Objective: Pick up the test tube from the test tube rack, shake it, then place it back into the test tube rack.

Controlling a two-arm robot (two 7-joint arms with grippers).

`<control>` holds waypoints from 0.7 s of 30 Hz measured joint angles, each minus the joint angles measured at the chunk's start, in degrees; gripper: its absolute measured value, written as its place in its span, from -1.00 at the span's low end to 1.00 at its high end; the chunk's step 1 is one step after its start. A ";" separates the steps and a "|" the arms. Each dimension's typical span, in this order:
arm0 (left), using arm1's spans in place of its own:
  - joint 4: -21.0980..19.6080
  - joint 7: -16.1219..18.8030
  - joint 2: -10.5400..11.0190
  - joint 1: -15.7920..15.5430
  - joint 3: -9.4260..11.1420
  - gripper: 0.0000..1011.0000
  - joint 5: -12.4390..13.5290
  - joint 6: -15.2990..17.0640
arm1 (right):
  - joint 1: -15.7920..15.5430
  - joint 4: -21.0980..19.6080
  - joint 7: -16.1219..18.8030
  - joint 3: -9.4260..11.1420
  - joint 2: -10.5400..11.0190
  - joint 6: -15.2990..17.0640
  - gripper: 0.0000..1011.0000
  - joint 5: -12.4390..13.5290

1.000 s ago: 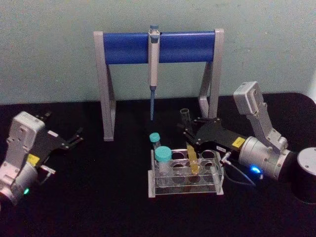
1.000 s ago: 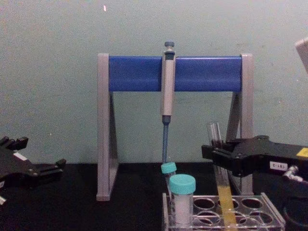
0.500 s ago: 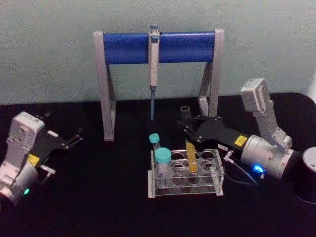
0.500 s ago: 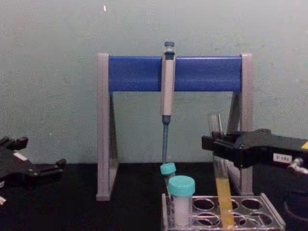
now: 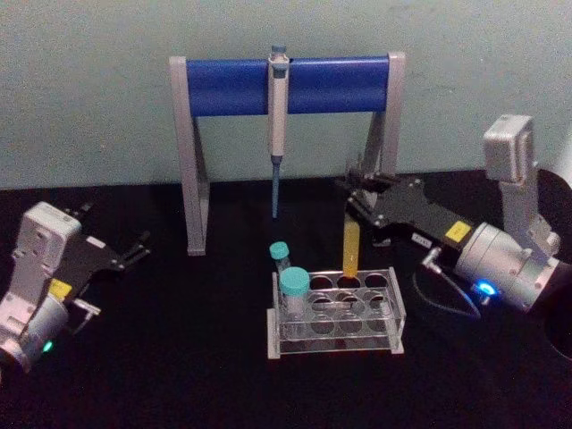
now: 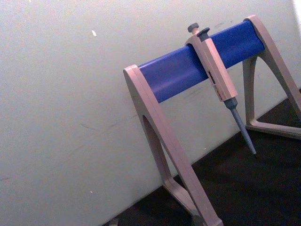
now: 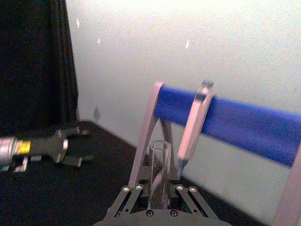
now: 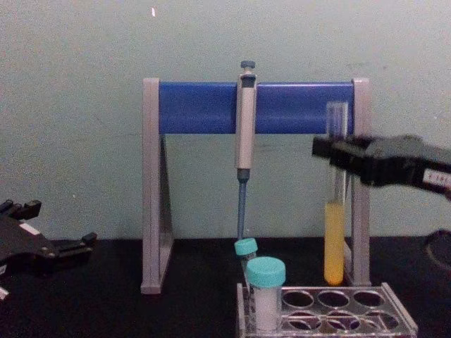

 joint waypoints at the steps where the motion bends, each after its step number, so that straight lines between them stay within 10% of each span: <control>1: 0.00 0.00 0.00 0.00 0.00 0.98 0.00 0.00 | -0.26 -0.43 -0.22 0.51 -0.12 -0.98 -0.54 0.42; 21: 0.00 0.00 0.00 0.00 0.00 0.98 0.00 0.00 | -1.68 0.09 -5.24 4.23 -3.34 -6.23 -0.54 -2.41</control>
